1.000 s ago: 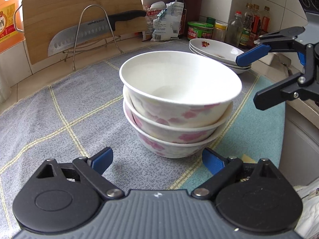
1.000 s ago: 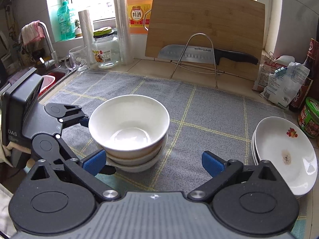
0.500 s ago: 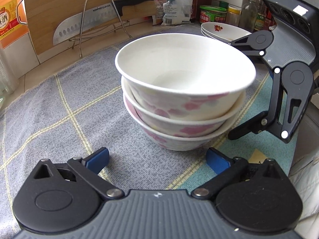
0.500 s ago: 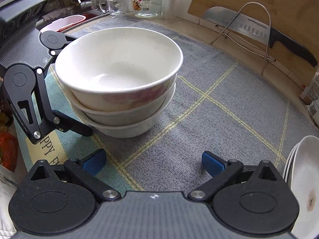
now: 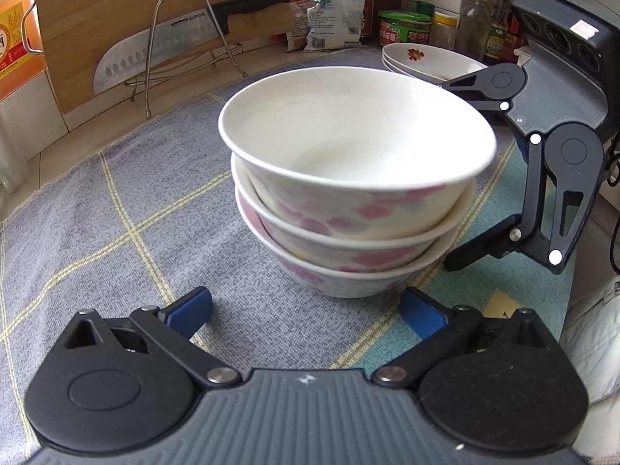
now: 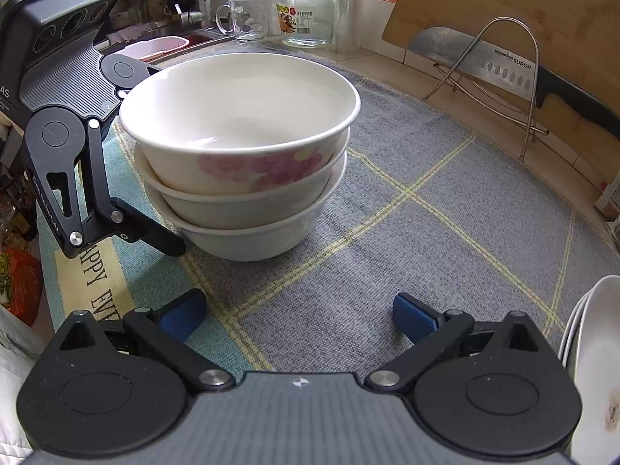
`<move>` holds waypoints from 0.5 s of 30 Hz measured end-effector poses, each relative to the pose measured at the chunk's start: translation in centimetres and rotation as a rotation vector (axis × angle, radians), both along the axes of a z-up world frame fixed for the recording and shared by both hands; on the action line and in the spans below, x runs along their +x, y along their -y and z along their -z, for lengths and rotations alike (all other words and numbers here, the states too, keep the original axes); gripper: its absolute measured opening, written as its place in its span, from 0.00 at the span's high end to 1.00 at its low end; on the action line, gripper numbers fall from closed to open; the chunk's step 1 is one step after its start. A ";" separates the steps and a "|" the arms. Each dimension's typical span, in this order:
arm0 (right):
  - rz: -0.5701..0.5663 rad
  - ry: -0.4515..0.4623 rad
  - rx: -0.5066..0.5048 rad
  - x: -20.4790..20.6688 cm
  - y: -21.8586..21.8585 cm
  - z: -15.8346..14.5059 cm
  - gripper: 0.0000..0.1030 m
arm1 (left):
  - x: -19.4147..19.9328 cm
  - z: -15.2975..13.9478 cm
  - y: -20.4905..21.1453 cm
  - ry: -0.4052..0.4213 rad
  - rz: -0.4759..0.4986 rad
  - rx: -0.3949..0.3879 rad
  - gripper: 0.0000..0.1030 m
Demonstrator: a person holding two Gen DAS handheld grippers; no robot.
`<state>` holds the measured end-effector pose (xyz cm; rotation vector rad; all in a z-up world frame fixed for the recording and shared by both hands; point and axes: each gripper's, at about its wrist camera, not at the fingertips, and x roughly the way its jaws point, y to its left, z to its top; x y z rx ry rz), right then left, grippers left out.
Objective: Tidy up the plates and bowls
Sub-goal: 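Clamp the bowl stack between both grippers and lift it off the towel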
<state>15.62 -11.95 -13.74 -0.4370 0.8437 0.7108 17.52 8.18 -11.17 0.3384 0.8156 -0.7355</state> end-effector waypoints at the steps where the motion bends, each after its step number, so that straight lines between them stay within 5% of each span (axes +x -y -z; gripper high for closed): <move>1: 0.003 0.001 0.002 0.0 0.0 0.0 0.00 | 0.0 0.0 0.0 0.003 0.017 -0.001 0.00; 15: -0.016 -0.011 -0.051 0.4 -2.6 -1.4 0.00 | 1.2 -0.8 -1.3 0.038 0.320 -0.061 0.06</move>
